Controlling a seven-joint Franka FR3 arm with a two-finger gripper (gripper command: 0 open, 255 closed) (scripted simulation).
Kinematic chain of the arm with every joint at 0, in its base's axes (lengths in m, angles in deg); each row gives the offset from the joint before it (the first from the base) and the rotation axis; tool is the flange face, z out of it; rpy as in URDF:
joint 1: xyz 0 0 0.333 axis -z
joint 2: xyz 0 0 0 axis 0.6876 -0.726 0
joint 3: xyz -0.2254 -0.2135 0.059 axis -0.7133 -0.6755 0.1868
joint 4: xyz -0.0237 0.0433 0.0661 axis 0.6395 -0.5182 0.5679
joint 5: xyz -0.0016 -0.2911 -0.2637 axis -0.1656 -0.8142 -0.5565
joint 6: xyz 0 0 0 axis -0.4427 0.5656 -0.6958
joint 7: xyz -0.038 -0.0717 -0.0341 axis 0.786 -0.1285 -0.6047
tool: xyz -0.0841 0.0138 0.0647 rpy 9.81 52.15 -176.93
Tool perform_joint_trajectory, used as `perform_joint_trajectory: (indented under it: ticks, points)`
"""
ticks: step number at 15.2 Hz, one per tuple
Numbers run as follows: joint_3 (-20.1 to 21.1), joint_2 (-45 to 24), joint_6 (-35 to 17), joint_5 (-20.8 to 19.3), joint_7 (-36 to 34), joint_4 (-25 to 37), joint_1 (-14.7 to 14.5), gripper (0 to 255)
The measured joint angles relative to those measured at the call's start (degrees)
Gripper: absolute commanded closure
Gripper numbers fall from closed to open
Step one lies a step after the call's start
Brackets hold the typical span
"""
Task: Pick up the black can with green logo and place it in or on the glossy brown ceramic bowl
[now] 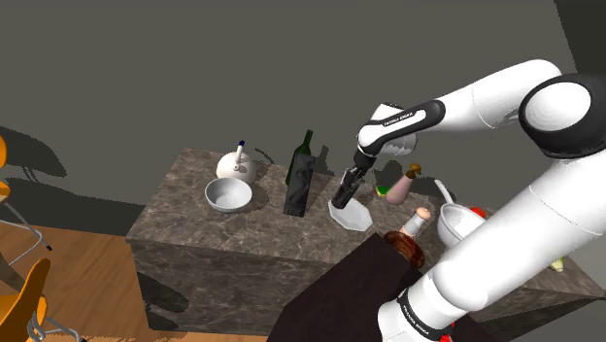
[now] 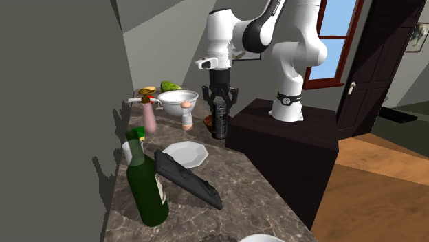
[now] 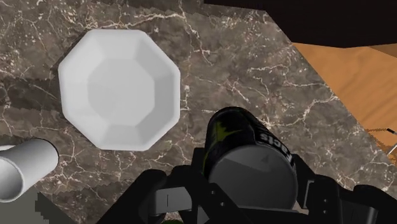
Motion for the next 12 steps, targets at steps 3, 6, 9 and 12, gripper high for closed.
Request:
perform_joint_trajectory:
  ticks: [3, 6, 9, 12]
  points:
    - [-2.0, 3.5, 0.5, -1.8, 2.6, -2.9, 2.1, 255]
    - [-4.1, 7.6, 0.9, -4.2, 5.1, -6.4, 4.5, 255]
    - [-6.5, 11.4, 2.1, -6.8, 8.0, -8.8, 7.3, 255]
    - [-8.9, 14.8, 2.8, -9.5, 11.1, -11.3, 10.4, 255]
